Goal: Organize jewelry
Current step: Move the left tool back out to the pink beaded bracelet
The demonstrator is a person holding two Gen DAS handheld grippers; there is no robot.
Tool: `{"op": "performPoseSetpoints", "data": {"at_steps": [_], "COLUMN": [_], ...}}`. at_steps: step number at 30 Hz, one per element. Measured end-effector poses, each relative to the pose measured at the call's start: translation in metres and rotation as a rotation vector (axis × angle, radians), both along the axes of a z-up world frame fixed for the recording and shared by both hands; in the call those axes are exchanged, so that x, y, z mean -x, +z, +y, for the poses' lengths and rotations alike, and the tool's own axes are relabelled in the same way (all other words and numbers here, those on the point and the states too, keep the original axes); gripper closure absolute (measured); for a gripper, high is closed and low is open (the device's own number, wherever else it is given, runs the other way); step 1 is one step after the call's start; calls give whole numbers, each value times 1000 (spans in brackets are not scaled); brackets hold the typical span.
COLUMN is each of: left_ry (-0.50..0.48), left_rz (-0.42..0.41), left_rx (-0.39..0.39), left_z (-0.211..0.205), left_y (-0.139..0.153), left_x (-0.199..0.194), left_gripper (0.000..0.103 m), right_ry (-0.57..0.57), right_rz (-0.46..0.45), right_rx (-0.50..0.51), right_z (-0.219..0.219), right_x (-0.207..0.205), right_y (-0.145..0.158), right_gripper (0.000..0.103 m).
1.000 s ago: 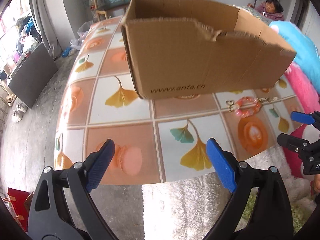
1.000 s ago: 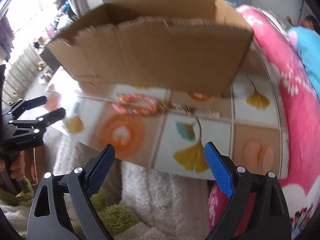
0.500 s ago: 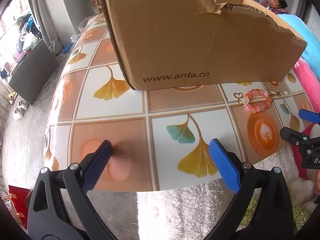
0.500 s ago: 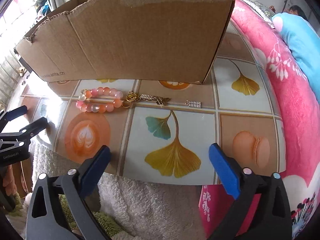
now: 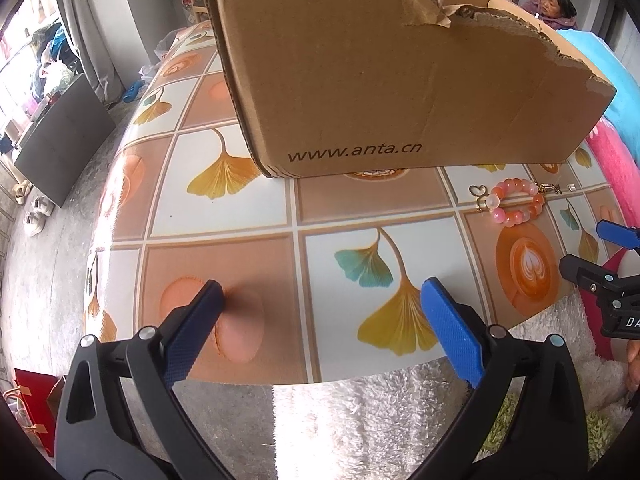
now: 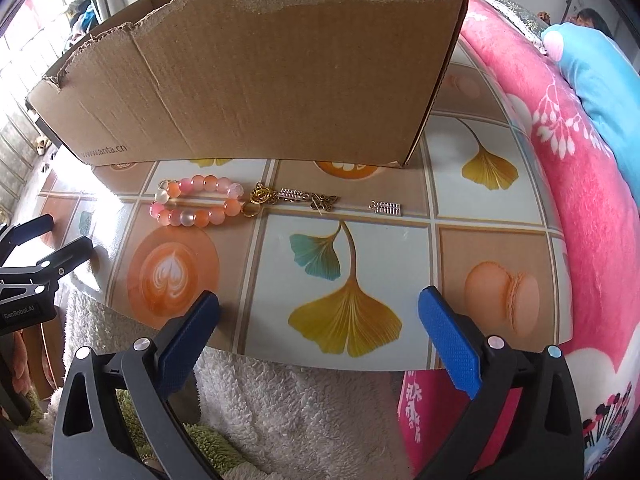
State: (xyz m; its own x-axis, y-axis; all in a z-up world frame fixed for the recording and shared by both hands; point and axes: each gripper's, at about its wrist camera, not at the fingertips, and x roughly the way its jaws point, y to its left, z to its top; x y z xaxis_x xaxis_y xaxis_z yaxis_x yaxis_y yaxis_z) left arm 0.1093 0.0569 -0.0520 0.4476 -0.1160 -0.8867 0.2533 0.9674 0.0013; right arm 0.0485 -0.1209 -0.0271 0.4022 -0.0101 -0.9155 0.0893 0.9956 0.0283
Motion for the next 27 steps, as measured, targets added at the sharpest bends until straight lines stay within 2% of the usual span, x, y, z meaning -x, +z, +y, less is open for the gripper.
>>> {"op": "performPoseSetpoints", "data": {"at_steps": [21,27], "left_ry": [-8,-29], "left_rz": [-20,-39], "left_rx": [5,10], "left_z": [-1,-2], "left_y": [0,1], "left_x": [4,8], "left_gripper": [7,7], "right_ry": [-6,-18], "right_rz": [-11,-44], "right_rx": [0,-36], "right_z": [2,-6], "right_x": [0,6], "right_y": [0,9], "right_gripper": [6,6]}}
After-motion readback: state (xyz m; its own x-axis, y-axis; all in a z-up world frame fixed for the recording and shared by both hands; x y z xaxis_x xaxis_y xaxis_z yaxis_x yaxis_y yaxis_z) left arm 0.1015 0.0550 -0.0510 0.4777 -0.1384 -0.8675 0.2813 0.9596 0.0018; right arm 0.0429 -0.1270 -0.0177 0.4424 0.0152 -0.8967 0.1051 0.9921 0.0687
